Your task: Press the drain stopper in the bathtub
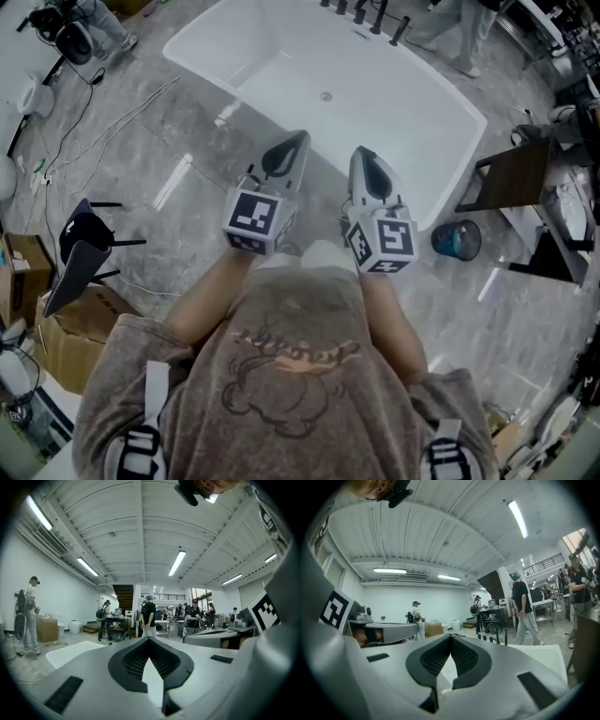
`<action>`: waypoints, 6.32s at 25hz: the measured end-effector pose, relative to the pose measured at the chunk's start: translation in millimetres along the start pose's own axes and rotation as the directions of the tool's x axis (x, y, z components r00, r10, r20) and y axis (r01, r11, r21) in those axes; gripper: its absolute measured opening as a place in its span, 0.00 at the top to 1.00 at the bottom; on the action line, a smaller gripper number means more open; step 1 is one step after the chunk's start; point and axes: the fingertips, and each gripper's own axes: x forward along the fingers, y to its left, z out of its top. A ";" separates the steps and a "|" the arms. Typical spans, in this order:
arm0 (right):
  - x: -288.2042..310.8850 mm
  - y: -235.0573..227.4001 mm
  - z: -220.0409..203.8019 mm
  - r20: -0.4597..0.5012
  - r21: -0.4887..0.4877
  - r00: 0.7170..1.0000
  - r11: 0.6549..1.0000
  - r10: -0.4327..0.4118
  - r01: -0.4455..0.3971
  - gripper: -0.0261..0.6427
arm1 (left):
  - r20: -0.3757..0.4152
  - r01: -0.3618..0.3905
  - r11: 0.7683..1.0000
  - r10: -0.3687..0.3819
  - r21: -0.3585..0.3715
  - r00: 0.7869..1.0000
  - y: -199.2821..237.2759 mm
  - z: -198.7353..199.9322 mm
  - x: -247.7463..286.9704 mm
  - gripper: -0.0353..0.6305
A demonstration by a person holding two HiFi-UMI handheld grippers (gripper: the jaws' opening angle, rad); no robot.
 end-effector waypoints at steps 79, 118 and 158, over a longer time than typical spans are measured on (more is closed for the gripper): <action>545.1 -207.0 -88.1 0.006 -0.005 0.994 0.994 -0.109 0.109 0.96 | -0.049 0.361 0.932 -0.359 0.037 0.932 311.5 -119.9 493.5 0.94; 642.8 -332.3 -446.6 -0.080 0.045 0.976 0.977 -0.205 0.209 0.96 | -0.044 0.578 0.816 -0.577 0.012 0.815 310.6 -462.3 630.3 0.94; 685.2 -413.5 -805.1 -0.791 -0.084 0.585 0.979 -0.178 0.184 0.96 | -0.122 0.566 0.820 -0.573 -0.087 0.810 317.9 -571.7 648.4 0.94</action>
